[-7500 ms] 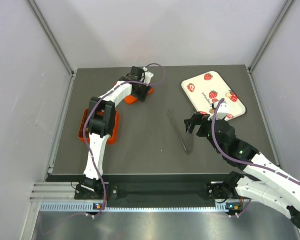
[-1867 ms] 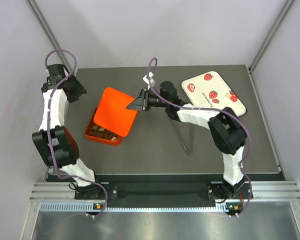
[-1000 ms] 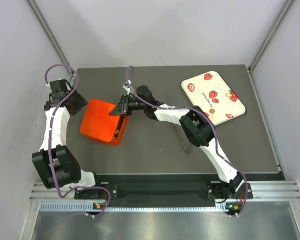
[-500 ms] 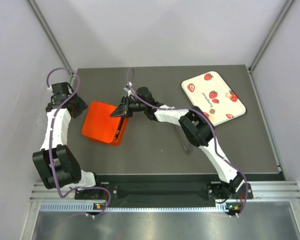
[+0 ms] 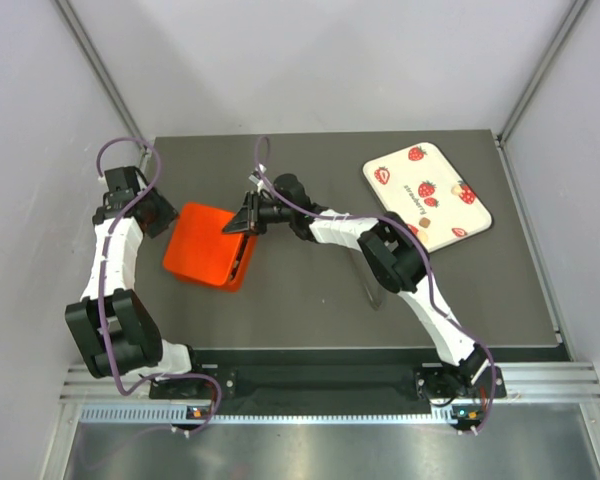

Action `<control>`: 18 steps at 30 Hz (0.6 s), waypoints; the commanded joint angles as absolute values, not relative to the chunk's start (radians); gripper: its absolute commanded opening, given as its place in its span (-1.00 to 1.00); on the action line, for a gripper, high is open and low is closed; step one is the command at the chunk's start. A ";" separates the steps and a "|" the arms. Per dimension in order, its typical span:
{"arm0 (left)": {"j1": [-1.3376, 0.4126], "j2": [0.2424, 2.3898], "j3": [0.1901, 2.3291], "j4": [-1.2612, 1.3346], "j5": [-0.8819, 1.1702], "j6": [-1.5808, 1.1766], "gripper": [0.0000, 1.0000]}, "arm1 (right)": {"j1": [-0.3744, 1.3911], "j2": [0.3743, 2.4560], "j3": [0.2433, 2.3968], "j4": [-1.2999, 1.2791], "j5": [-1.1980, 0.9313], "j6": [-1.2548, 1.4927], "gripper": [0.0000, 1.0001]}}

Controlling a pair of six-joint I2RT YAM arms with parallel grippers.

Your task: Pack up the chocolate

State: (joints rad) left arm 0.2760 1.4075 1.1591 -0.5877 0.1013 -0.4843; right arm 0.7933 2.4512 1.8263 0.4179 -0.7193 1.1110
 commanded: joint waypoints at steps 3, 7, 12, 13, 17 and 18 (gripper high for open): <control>0.278 1.399 1.161 -0.558 0.126 -0.488 -0.06 | 0.776 2.456 1.838 0.459 -0.721 1.109 -1.00; 0.278 1.397 1.161 -0.560 0.129 -0.488 -0.06 | 0.773 2.462 1.839 0.453 -0.730 1.103 -1.00; 0.279 1.399 1.160 -0.561 0.127 -0.488 -0.06 | 0.770 2.471 1.847 0.449 -0.738 1.100 -1.00; 0.278 1.397 1.160 -0.561 0.129 -0.488 -0.06 | 0.769 2.474 1.850 0.446 -0.741 1.100 -1.00; 0.278 1.390 1.160 -0.566 0.127 -0.486 -0.06 | 0.767 2.479 1.852 0.430 -0.746 1.092 -1.00; 0.278 1.385 1.161 -0.568 0.124 -0.486 -0.06 | 0.765 2.479 1.850 0.428 -0.746 1.091 -1.00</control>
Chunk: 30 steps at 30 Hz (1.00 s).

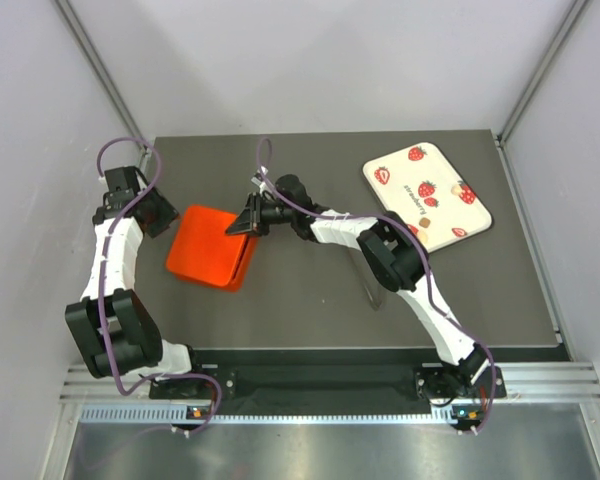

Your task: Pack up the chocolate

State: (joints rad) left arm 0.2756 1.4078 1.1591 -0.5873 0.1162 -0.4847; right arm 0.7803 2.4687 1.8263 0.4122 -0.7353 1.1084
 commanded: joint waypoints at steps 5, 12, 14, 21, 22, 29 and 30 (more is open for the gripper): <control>0.279 1.376 1.157 -0.571 0.120 -0.488 -0.06 | 0.762 2.474 1.824 0.471 -0.747 1.106 -1.00; 0.279 1.367 1.157 -0.575 0.123 -0.491 -0.06 | 0.746 2.471 1.827 0.555 -0.762 1.147 -1.00; 0.278 1.365 1.158 -0.574 0.121 -0.491 -0.06 | 0.742 2.470 1.832 0.563 -0.767 1.149 -1.00; 0.278 1.356 1.152 -0.580 0.155 -0.502 -0.06 | 0.736 2.491 1.832 0.598 -0.781 1.184 -1.00; 0.278 1.355 1.149 -0.580 0.158 -0.503 -0.05 | 0.736 2.493 1.829 0.604 -0.781 1.187 -1.00; 0.276 1.359 1.117 -0.577 0.170 -0.511 -0.06 | 0.732 2.476 1.795 0.620 -0.784 1.186 -0.97; 0.276 1.359 1.112 -0.578 0.170 -0.512 -0.05 | 0.727 2.467 1.789 0.621 -0.782 1.183 -0.94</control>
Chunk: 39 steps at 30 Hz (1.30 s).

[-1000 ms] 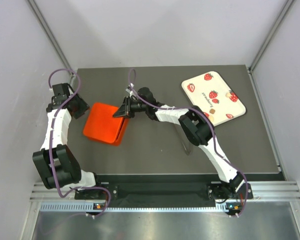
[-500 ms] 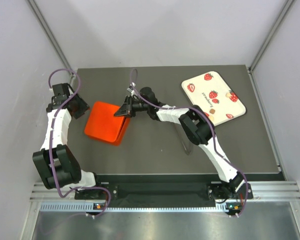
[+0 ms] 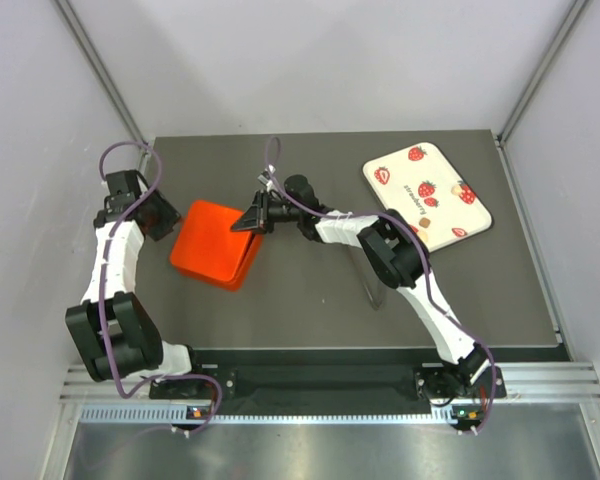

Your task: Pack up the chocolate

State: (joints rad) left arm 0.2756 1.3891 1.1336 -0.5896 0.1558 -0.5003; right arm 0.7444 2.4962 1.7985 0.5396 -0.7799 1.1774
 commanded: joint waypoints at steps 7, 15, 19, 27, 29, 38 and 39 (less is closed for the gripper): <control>0.278 1.356 1.088 -0.572 0.153 -0.522 -0.06 | 0.716 2.439 1.735 0.635 -0.772 1.172 -0.93; 0.276 1.344 1.086 -0.575 0.146 -0.525 -0.06 | 0.716 2.450 1.735 0.689 -0.756 1.200 -0.98; 0.278 1.342 1.094 -0.580 0.144 -0.523 -0.06 | 0.716 2.465 1.756 0.732 -0.762 1.250 -1.00; 0.278 1.327 1.075 -0.578 0.172 -0.528 -0.06 | 0.709 2.480 1.772 0.703 -0.762 1.246 -1.00; 0.276 1.324 1.060 -0.568 0.187 -0.534 -0.06 | 0.706 2.479 1.770 0.701 -0.765 1.244 -1.00; 0.276 1.331 1.026 -0.540 0.241 -0.554 -0.07 | 0.698 2.473 1.759 0.707 -0.761 1.243 -0.86; 0.276 1.331 1.025 -0.540 0.242 -0.554 -0.07 | 0.698 2.473 1.755 0.707 -0.761 1.244 -0.83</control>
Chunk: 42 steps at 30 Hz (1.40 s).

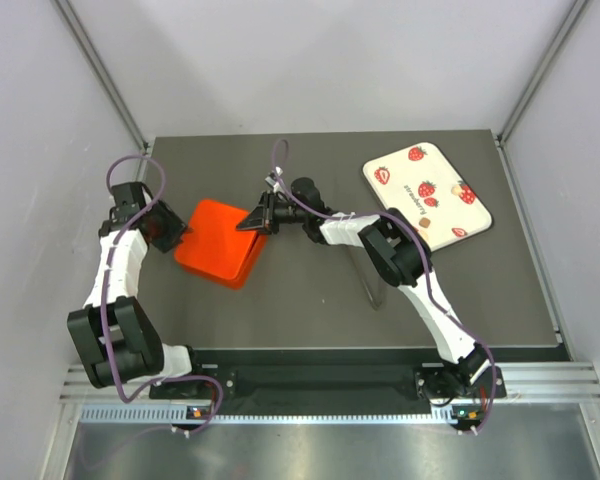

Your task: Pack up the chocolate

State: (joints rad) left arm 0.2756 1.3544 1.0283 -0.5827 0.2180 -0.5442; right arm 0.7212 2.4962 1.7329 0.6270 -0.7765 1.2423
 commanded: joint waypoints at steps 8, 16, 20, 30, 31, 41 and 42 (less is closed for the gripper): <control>0.276 1.361 1.012 -0.526 0.259 -0.558 -0.08 | 0.690 2.439 1.707 0.718 -0.753 1.239 -0.66; 0.276 1.377 1.009 -0.514 0.258 -0.560 -0.07 | 0.673 2.419 1.681 0.724 -0.744 1.236 -0.49; 0.276 1.379 1.002 -0.511 0.256 -0.558 -0.08 | 0.670 2.413 1.675 0.727 -0.744 1.232 -0.48; 0.276 1.387 1.008 -0.508 0.253 -0.560 -0.08 | 0.638 2.407 1.658 0.724 -0.739 1.233 -0.46; 0.276 1.387 1.009 -0.508 0.253 -0.558 -0.08 | 0.634 2.407 1.652 0.726 -0.739 1.235 -0.46; 0.276 1.387 1.012 -0.508 0.253 -0.558 -0.08 | 0.545 2.373 1.605 0.738 -0.736 1.233 -0.42; 0.276 1.387 1.015 -0.508 0.252 -0.557 -0.07 | 0.531 2.365 1.603 0.738 -0.738 1.233 -0.42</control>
